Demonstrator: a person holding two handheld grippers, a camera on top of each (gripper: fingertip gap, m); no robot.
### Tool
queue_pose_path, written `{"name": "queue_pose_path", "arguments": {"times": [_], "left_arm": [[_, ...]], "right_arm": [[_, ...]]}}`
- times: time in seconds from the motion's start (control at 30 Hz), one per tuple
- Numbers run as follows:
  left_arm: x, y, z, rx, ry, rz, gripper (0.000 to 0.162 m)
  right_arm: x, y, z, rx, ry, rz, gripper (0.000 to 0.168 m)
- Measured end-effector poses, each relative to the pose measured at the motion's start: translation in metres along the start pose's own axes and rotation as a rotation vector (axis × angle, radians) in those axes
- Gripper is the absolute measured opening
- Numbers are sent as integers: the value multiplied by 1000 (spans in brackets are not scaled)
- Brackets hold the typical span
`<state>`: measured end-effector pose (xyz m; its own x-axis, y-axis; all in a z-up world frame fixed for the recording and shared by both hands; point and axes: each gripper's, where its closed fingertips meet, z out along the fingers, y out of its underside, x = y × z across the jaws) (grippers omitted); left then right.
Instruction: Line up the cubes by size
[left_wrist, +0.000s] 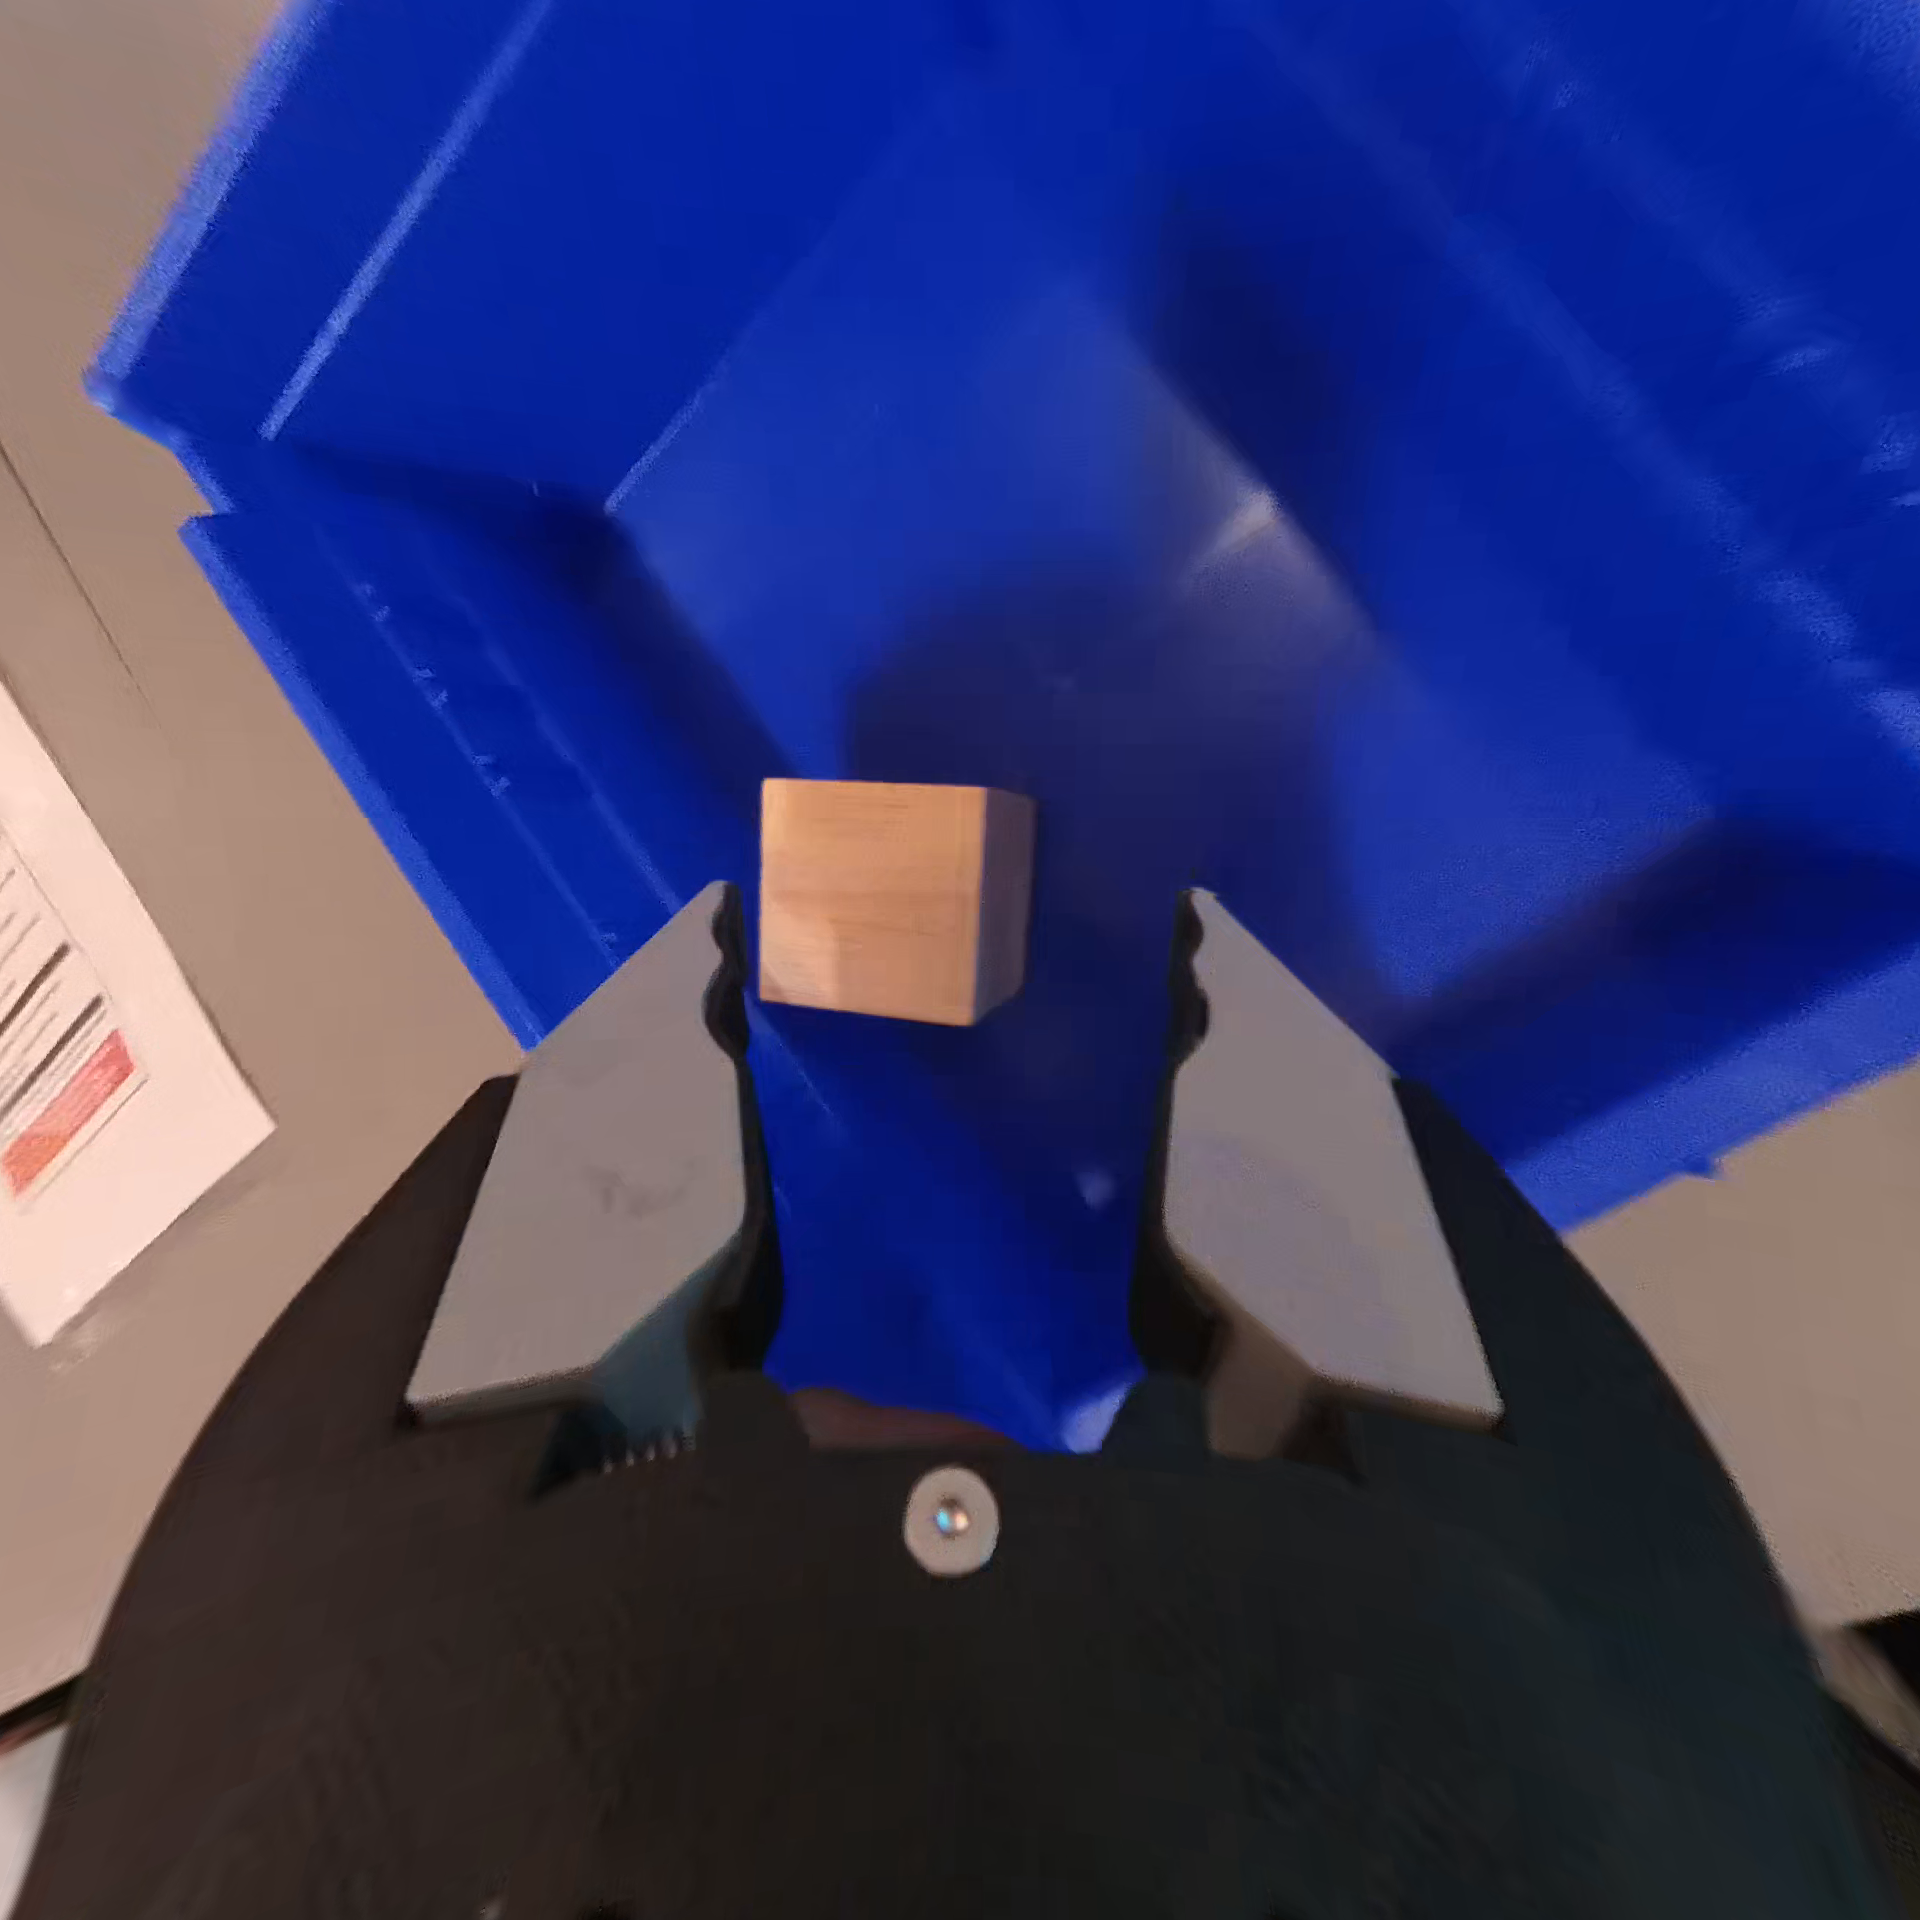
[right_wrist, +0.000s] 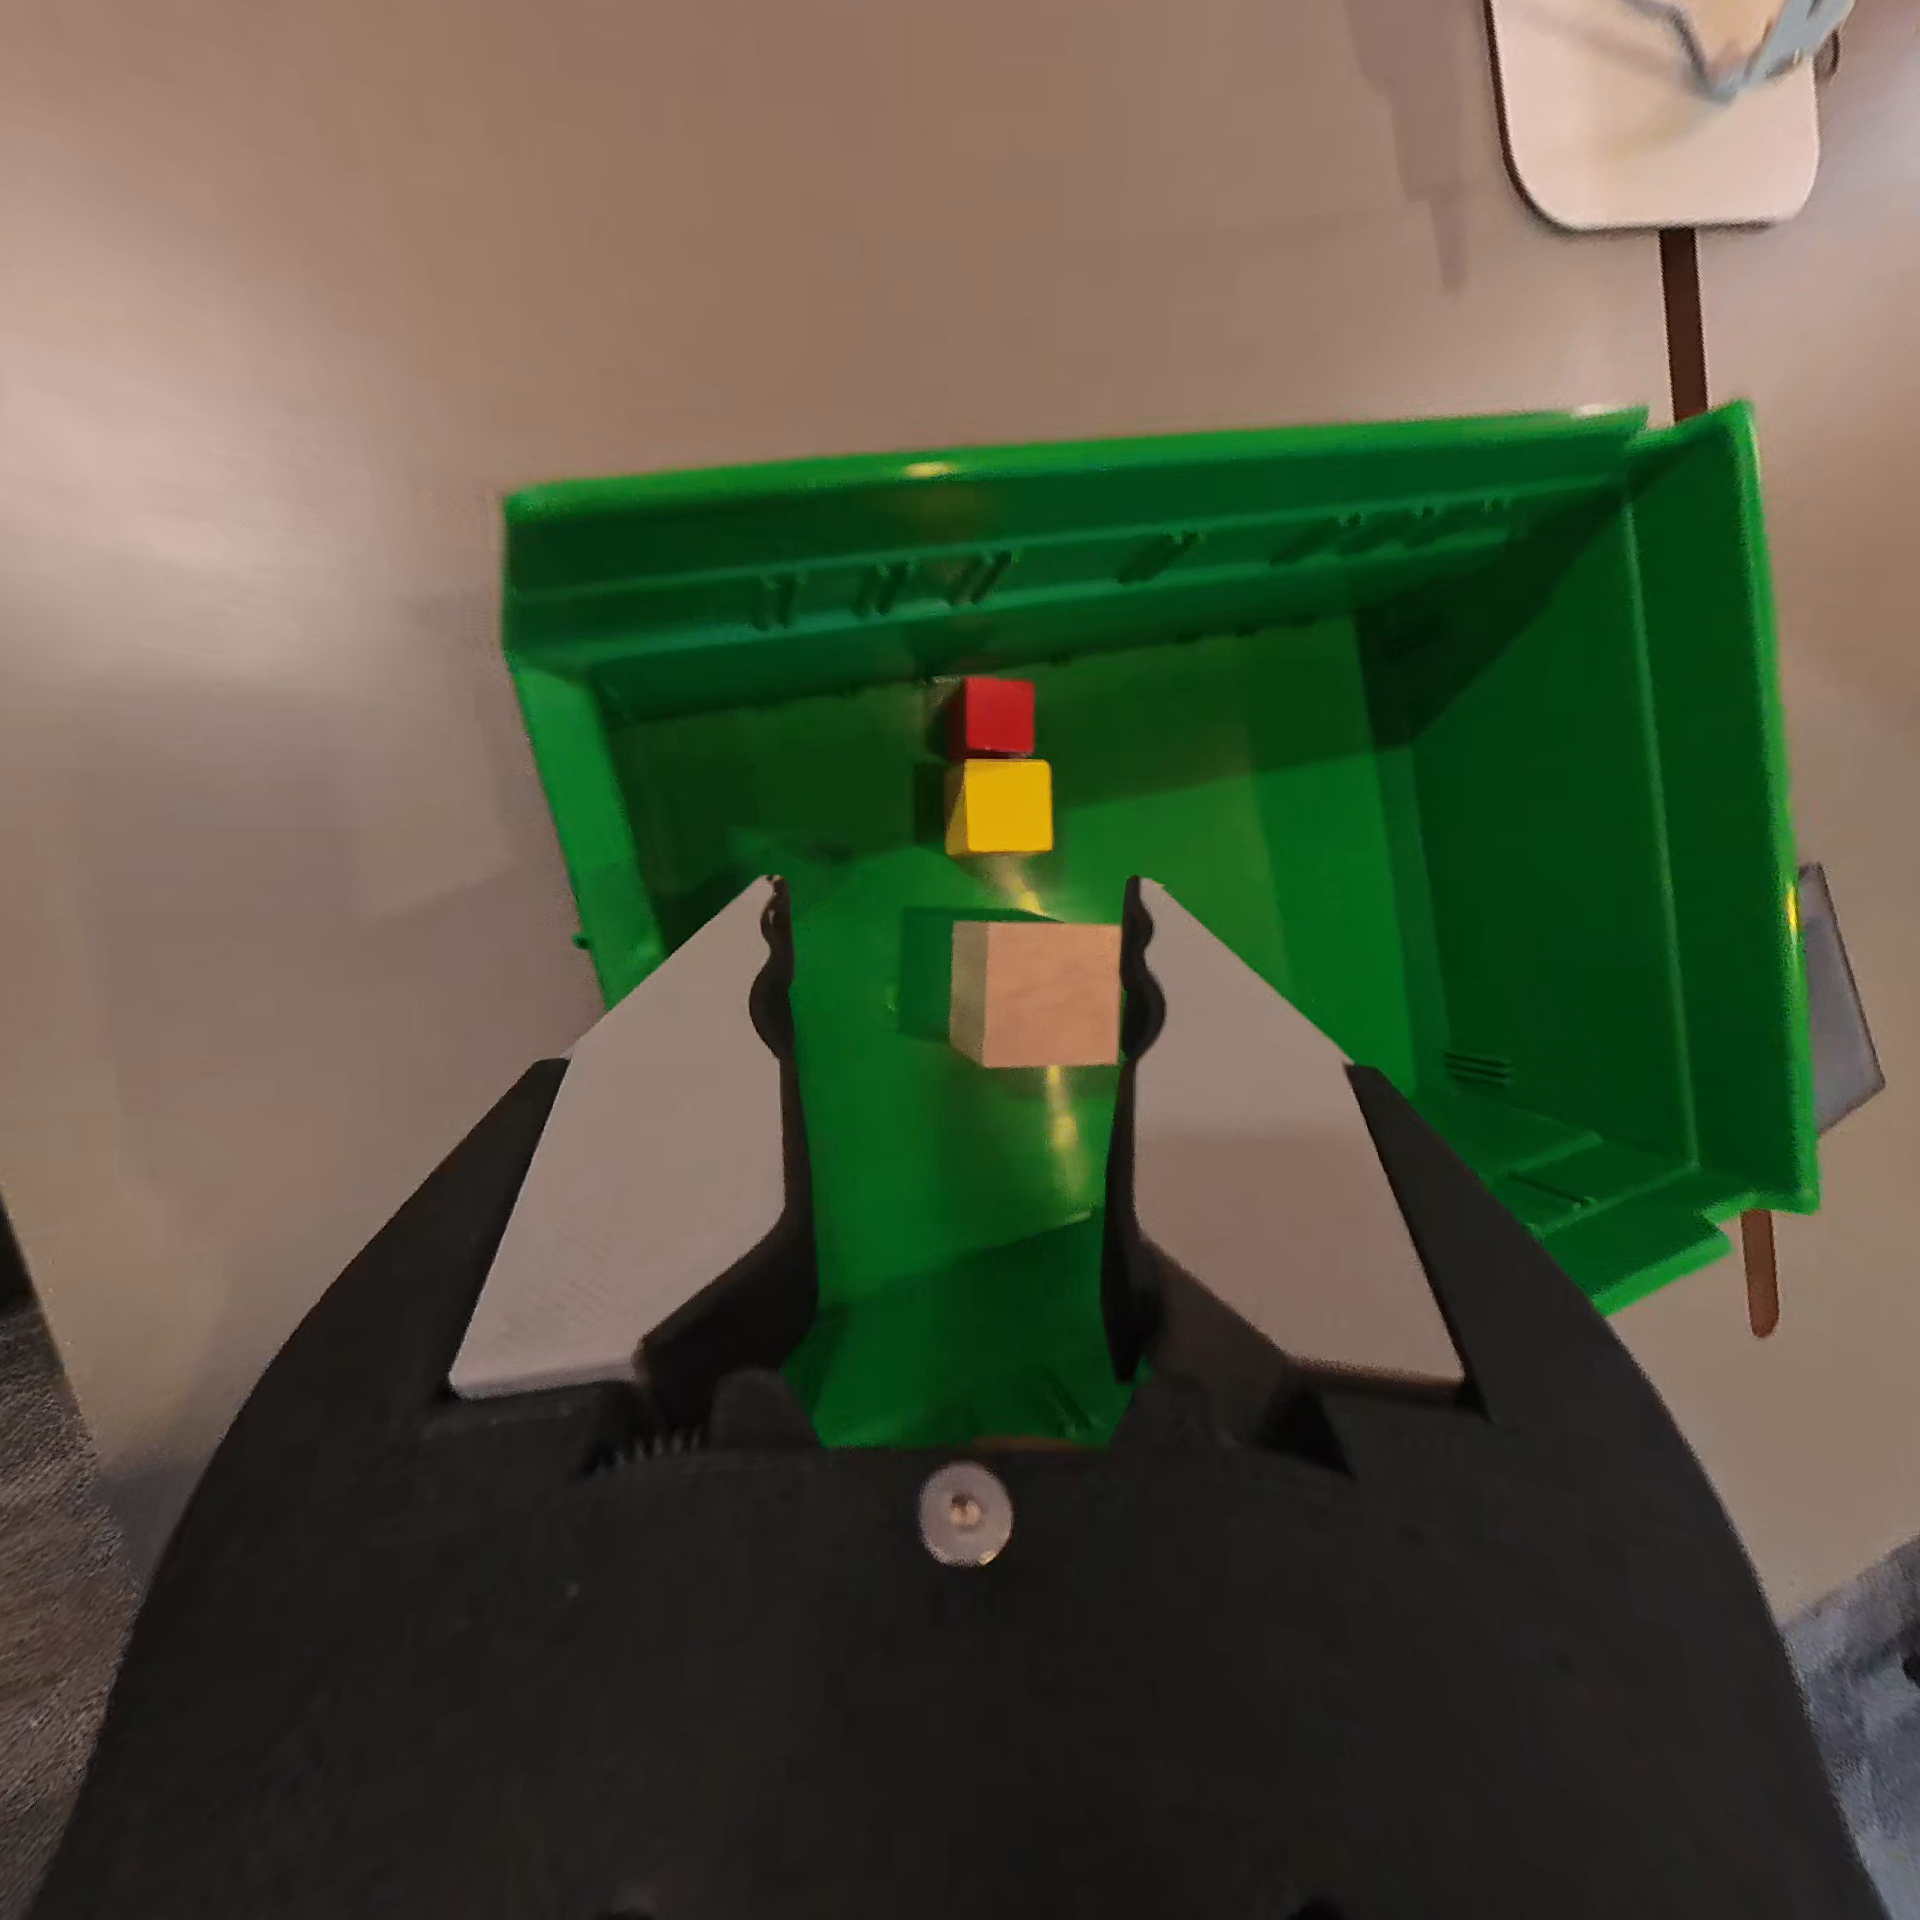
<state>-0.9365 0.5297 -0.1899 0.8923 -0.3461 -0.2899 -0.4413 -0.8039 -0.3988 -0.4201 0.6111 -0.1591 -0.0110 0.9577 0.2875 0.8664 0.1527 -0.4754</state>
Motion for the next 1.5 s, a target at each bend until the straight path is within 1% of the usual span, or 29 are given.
{"name": "queue_pose_path", "arguments": {"times": [0.07,0.1,0.17,0.2,0.23,0.3,0.37,0.43,0.5,0.57,0.6,0.63,0.67,0.73,0.77,0.83,0.9,0.97,1.0,1.07,1.1,1.13,1.2,1.3,1.4,1.43,1.47,1.5], "left_arm": [[-6,8,19,-124,1,35,83],[-6,12,27,-177,17,44,76],[-10,17,39,-266,12,76,76],[-15,19,41,-301,-13,108,65],[-18,18,42,-326,-12,131,62],[-14,13,40,-321,29,134,61],[-12,0,36,-226,45,125,61],[-12,-22,24,-58,32,129,61],[1,-53,-3,209,27,186,61],[26,-80,-43,493,39,258,61],[48,-91,-69,665,56,328,61],[73,-98,-96,835,86,390,61],[98,-101,-123,982,129,434,60],[144,-99,-167,1214,198,519,60],[160,-98,-181,1282,198,535,60],[182,-99,-200,1366,158,559,60],[202,-99,-211,1425,139,578,60],[215,-101,-213,1441,87,610,60],[220,-102,-213,1439,59,625,60],[224,-104,-211,1442,24,631,60],[225,-105,-212,1448,15,628,60],[223,-105,-212,1451,13,612,60],[222,-105,-208,1433,35,574,60],[225,-103,-202,1426,18,541,60],[231,-97,-199,1410,56,490,53],[231,-94,-201,1419,56,472,50],[231,-90,-204,1434,60,456,40],[230,-86,-206,1443,59,433,18]], "right_arm": [[-7,-7,-2,35,-13,-6,61],[-11,-10,-4,49,-17,-9,61],[-16,-15,-6,70,-20,-16,60],[-18,-16,-7,78,-20,-18,59],[-21,-18,-8,84,-22,-21,58],[-29,-24,-10,109,-26,-25,56],[-39,-34,-12,151,-31,-12,52],[-50,-51,-14,219,-55,39,48],[-60,-76,-17,301,-85,135,50],[-75,-110,-23,424,-172,252,54],[-84,-130,-27,501,-252,320,59],[-96,-152,-34,586,-376,385,69],[-108,-173,-41,667,-517,454,71],[-121,-211,-52,790,-770,593,74],[-126,-227,-54,833,-875,637,82],[-135,-253,-48,858,-989,682,88],[-142,-275,-35,866,-1006,688,92],[-145,-296,-31,900,-1026,708,93],[-145,-303,-28,908,-1034,716,91],[-147,-312,-16,889,-1018,719,74],[-145,-313,-9,883,-991,731,60],[-143,-314,-9,899,-999,735,57],[-142,-311,-5,889,-1018,758,57],[-141,-305,-2,899,-992,771,56],[-133,-292,-5,904,-910,770,56],[-127,-285,-10,906,-872,762,56],[-119,-276,-17,910,-833,754,56],[-110,-266,-25,911,-772,738,55]]}}
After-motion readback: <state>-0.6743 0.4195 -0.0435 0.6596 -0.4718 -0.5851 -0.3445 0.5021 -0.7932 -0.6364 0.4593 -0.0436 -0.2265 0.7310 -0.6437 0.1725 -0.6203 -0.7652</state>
